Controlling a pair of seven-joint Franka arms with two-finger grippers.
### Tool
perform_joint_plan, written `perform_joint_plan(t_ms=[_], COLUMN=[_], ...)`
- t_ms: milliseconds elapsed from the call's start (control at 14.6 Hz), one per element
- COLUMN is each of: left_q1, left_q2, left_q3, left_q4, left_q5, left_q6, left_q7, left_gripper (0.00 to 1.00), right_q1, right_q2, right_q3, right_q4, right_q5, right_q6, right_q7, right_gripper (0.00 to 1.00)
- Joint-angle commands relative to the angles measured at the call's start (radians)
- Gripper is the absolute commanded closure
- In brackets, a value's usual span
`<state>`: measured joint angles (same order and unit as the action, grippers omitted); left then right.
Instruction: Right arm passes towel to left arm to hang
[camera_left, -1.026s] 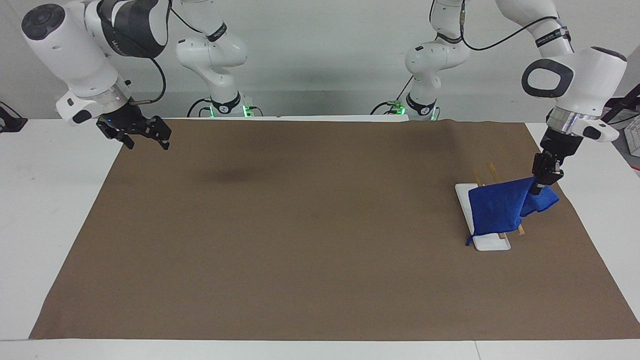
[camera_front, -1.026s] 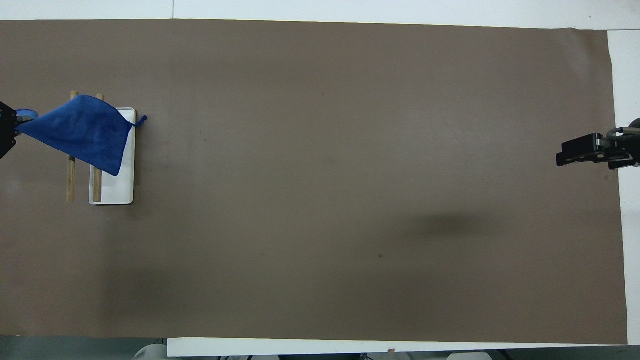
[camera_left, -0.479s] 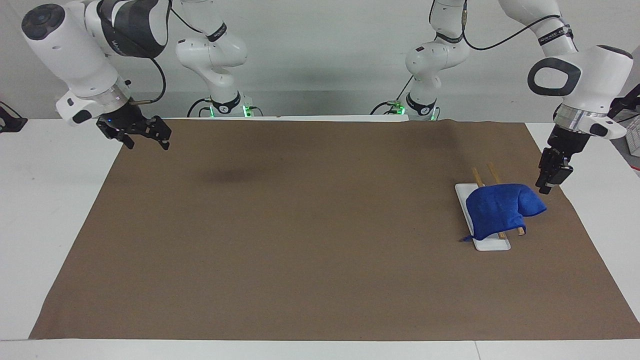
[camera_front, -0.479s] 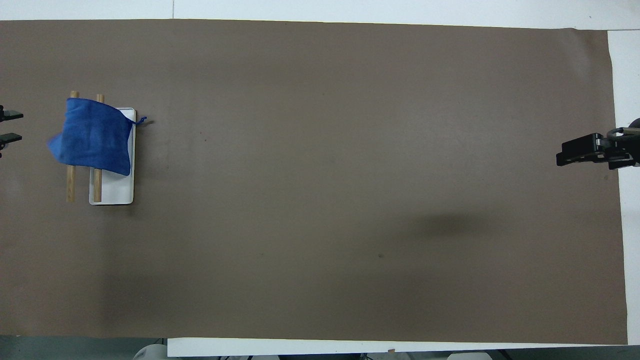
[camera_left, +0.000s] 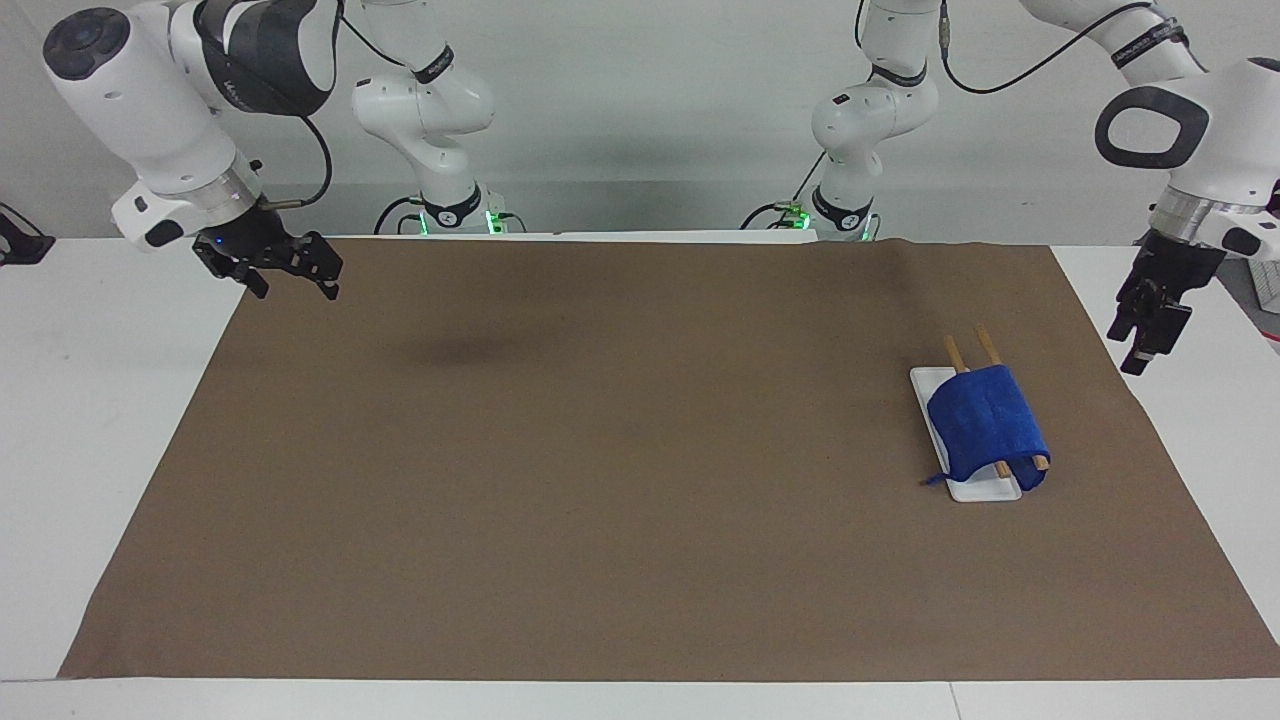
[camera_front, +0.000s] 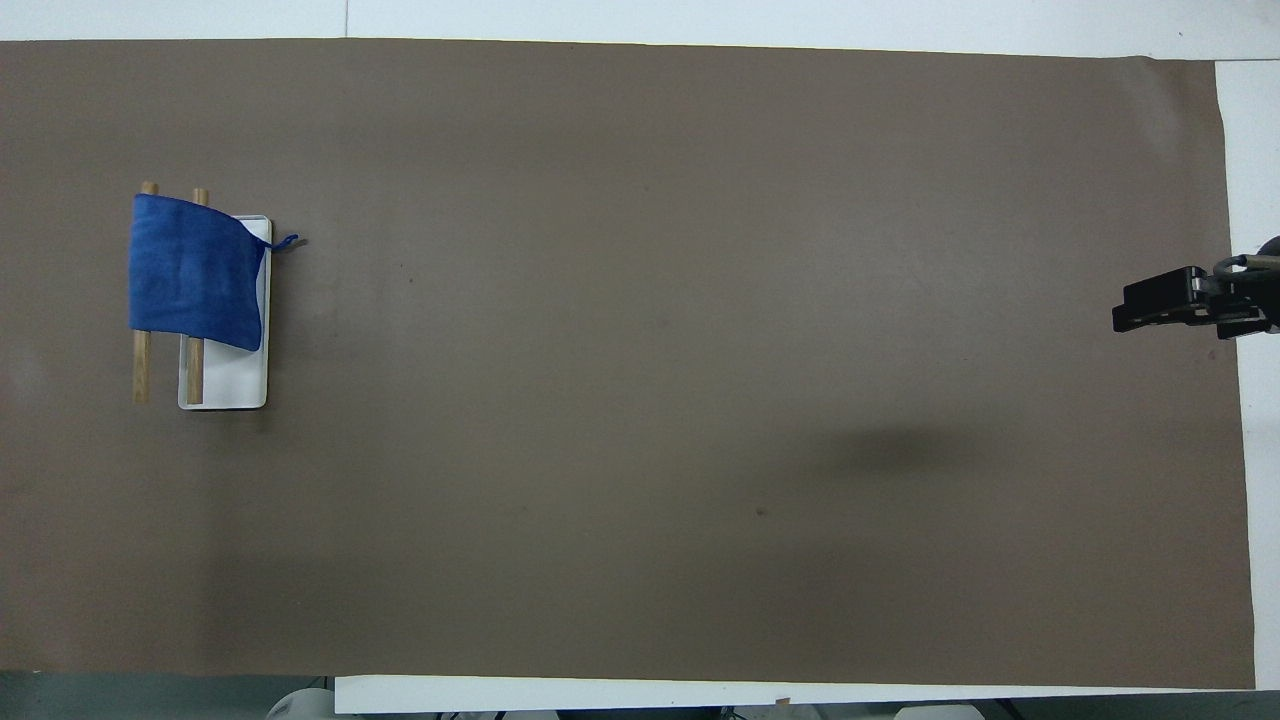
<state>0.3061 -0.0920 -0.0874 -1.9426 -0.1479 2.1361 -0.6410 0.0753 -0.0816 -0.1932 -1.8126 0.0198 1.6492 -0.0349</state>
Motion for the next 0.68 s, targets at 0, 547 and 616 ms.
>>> perform_joint_plan(t_ms=[0, 547, 616], left_q1=[-0.034, -0.175, -0.195], left_q2=[0.038, 0.037, 0.044], left_q3=[-0.006, -0.011, -0.023], left_q4=[0.143, 0.407, 0.424], left_q5=[0.056, 0.105, 0.146], left_q6=[-0.212, -0.743, -0.762], left_q7=[0.027, 0.510, 0.517], left_gripper=[0.00, 0.00, 0.00], right_q1=[0.003, 0.003, 0.003], right_q2=[-0.010, -0.010, -0.010], right_q3=[0.001, 0.001, 0.001], right_q4=[-0.002, -0.002, -0.002], right_q5=[-0.006, -0.006, -0.006], right_q6=[-0.014, -0.014, -0.014], right_q7=[0.012, 0.012, 0.012], right_gripper=[0.00, 0.00, 0.00])
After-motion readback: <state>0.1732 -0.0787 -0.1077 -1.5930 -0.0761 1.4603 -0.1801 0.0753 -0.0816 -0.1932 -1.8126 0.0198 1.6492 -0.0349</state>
